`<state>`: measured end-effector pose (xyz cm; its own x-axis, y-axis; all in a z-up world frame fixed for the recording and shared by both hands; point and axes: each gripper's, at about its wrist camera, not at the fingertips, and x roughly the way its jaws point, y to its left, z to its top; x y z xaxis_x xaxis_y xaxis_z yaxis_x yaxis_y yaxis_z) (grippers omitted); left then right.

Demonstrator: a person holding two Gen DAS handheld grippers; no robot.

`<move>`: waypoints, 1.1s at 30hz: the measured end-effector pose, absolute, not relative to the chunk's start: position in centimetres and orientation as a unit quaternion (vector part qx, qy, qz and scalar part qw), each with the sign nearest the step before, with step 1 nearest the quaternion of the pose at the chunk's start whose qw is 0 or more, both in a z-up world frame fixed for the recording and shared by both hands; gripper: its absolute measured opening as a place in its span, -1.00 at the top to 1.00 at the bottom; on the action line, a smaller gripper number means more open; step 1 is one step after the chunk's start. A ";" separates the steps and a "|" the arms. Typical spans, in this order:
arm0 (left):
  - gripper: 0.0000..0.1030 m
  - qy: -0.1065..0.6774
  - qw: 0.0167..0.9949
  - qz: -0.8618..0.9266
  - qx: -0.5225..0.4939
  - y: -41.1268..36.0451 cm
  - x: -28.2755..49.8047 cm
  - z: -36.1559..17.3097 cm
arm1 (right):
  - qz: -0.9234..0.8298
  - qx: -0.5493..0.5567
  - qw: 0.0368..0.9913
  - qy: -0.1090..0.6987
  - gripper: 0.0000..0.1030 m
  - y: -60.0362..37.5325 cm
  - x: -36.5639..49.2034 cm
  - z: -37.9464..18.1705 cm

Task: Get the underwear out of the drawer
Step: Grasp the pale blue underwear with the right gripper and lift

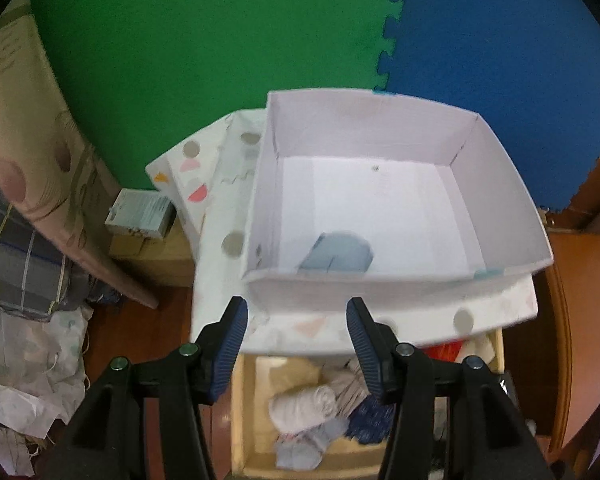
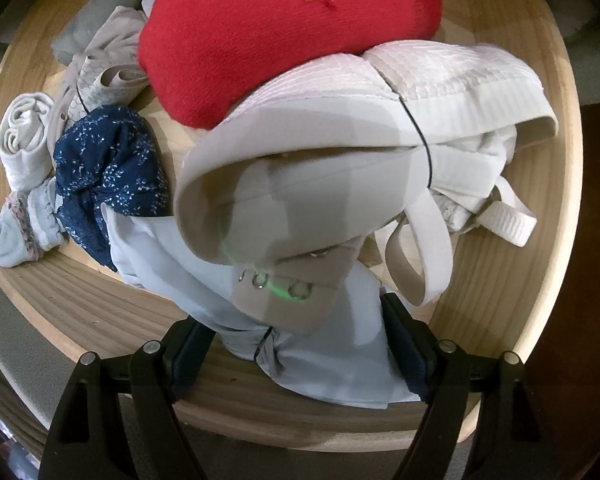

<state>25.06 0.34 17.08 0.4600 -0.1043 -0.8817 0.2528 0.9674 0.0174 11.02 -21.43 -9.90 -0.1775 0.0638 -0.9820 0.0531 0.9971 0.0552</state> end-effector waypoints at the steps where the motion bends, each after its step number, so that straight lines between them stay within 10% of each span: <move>1: -0.03 0.508 0.852 -0.105 0.075 1.0 24.4 17.0 | 0.004 0.038 0.638 0.769 -0.52 -21.4 11.1 -10.0; 17: -0.03 0.601 0.780 -0.129 0.116 5.1 17.3 3.0 | -0.004 0.001 0.608 0.794 -0.61 -19.8 13.5 -10.3; 33: -0.03 0.644 0.750 -0.114 0.101 6.0 15.8 -3.5 | 0.007 0.009 0.629 0.777 0.00 -17.7 13.1 -7.1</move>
<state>15.84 6.04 -3.51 0.1440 -0.0403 -0.9888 0.3002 0.9539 0.0049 13.12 -17.73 -7.14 -0.2084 0.0224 -0.9778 0.0043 0.9997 0.0220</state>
